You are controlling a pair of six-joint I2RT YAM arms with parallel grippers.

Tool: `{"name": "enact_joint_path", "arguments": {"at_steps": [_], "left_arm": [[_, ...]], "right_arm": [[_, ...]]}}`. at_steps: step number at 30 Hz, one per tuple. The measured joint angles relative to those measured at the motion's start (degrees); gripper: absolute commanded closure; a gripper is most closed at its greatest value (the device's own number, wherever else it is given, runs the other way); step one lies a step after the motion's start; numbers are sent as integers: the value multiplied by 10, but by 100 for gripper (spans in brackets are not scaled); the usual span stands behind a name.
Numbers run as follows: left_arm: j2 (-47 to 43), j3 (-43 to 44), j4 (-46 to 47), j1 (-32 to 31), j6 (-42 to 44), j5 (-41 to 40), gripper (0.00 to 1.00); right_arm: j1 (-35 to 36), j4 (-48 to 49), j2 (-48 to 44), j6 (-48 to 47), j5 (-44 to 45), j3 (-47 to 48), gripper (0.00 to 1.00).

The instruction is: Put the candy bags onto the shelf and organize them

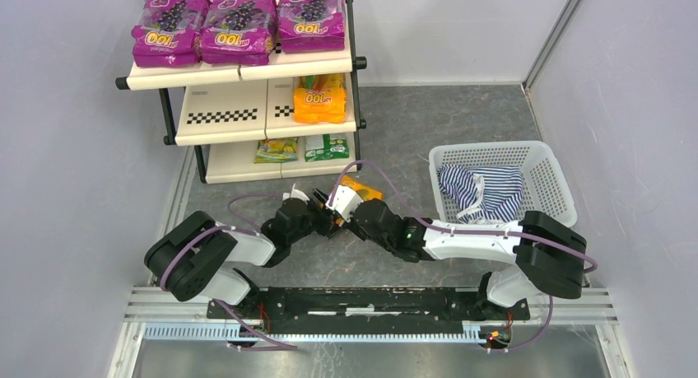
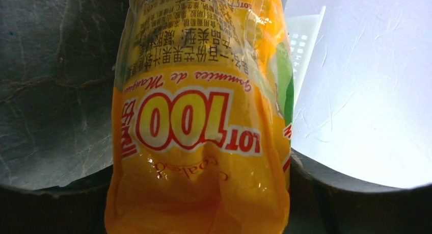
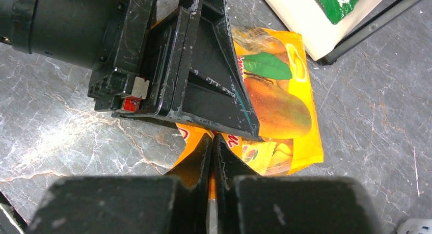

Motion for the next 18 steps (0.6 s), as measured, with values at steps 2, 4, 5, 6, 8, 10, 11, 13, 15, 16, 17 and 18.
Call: {"name": "enact_joint_path", "arguments": {"at_steps": [2, 4, 5, 6, 8, 10, 11, 13, 15, 16, 17, 18], "left_arm": [[-3, -2, 0, -1, 0, -3, 34], [-3, -2, -1, -1, 0, -5, 37], [-4, -3, -2, -1, 0, -6, 38], [-6, -4, -2, -1, 0, -8, 39], [-16, -11, -4, -1, 0, -14, 42], [-30, -21, -8, 0, 0, -18, 44], [-37, -26, -10, 0, 0, -18, 44], [-57, -36, -17, 1, 0, -18, 45], [-78, -43, -29, 3, 0, -18, 46], [-91, -45, -37, 5, 0, -18, 46], [-104, -47, -47, 7, 0, -17, 46], [-118, -47, -59, 8, 0, -17, 47]], "right_arm": [[0, 0, 0, 1, -3, 0, 81], [0, 1, -3, 1, -5, 0, 70], [0, 1, -5, 2, -6, 0, 63], [0, 1, -10, 2, -9, 0, 58], [1, 1, -23, 0, -10, 0, 45], [2, 3, -43, -1, -9, 0, 37], [2, 4, -55, -3, -6, -1, 35], [2, 5, -84, -9, 3, -3, 33], [2, 8, -115, -15, 17, -7, 32], [2, 9, -127, -17, 24, -10, 32], [2, 9, -141, -20, 33, -13, 31], [2, 9, -153, -23, 42, -16, 31]]}}
